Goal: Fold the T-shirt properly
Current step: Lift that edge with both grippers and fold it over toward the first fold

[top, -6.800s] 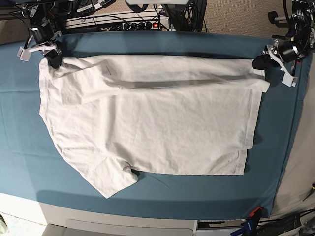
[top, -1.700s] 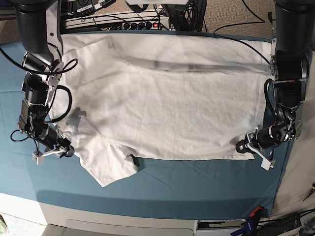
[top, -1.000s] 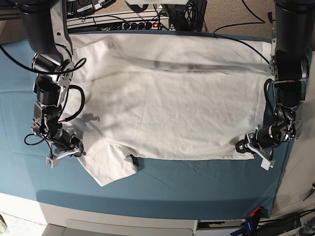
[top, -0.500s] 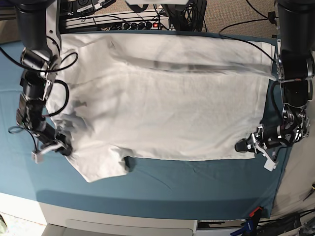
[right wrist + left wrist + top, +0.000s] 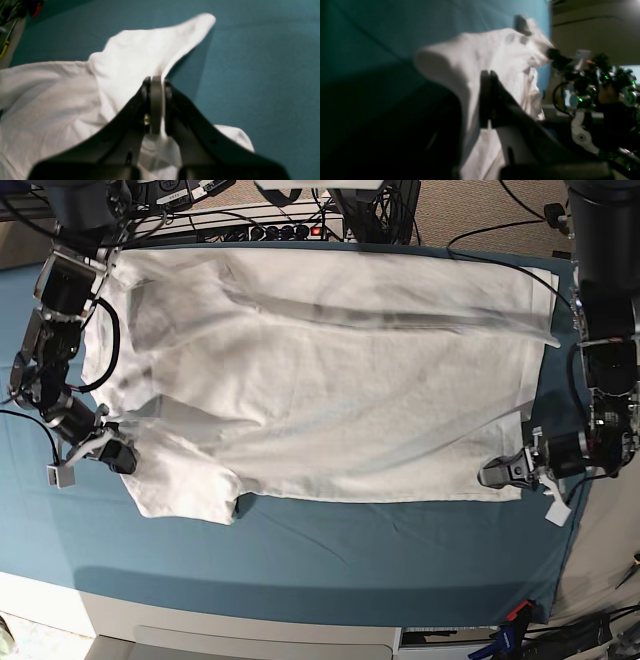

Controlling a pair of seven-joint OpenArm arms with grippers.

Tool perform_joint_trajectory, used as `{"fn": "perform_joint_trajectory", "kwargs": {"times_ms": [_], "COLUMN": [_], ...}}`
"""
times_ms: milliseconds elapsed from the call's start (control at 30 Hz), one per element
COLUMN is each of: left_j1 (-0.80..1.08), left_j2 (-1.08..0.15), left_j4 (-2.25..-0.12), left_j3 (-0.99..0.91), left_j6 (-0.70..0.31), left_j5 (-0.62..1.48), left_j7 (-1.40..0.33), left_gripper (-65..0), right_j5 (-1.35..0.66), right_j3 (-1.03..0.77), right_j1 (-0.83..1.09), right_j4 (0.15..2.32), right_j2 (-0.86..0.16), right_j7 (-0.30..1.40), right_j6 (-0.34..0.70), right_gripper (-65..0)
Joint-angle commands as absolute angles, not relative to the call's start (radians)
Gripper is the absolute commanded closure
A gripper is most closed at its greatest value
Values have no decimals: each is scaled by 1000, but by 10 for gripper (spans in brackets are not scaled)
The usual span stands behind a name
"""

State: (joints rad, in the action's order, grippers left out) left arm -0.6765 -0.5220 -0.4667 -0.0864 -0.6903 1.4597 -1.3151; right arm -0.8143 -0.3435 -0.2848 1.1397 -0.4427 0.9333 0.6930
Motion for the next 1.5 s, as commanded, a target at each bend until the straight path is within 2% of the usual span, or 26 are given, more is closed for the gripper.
{"fn": "perform_joint_trajectory", "kwargs": {"times_ms": [0,233,467,767,967,1467], "left_j1": [-706,-695,-620,-490,-444,-358], "left_j2": [-550,-602,-624,-650,-679,-685], "left_j4": [-482,-490,-548,-699,-765,-789], "left_j3": [-89,-89,-89,-89,-89,-89], "left_j6": [-698,-698,-698,-698,-698,-698], "left_j5": [1484,1484,1484,1484,1484,1484], "left_j7": [-1341,-1381,-1396,-1396,-1396,-1396], "left_gripper": [0,0,0,0,0,0], "right_j5": [-846,-865,-961,-961,-962,-1156], "right_j3": [-348,-348,-348,-348,-349,-349], "right_j1": [-294,-229,-181,-67,-12,106], "right_j4": [1179,1267,1342,1450,1460,1460], "right_j2": [-463,-463,-467,-558,-618,-620], "right_j7": [917,930,1047,1076,1087,1250], "right_j6": [698,698,698,698,698,698], "right_gripper": [0,0,0,0,0,0]}}
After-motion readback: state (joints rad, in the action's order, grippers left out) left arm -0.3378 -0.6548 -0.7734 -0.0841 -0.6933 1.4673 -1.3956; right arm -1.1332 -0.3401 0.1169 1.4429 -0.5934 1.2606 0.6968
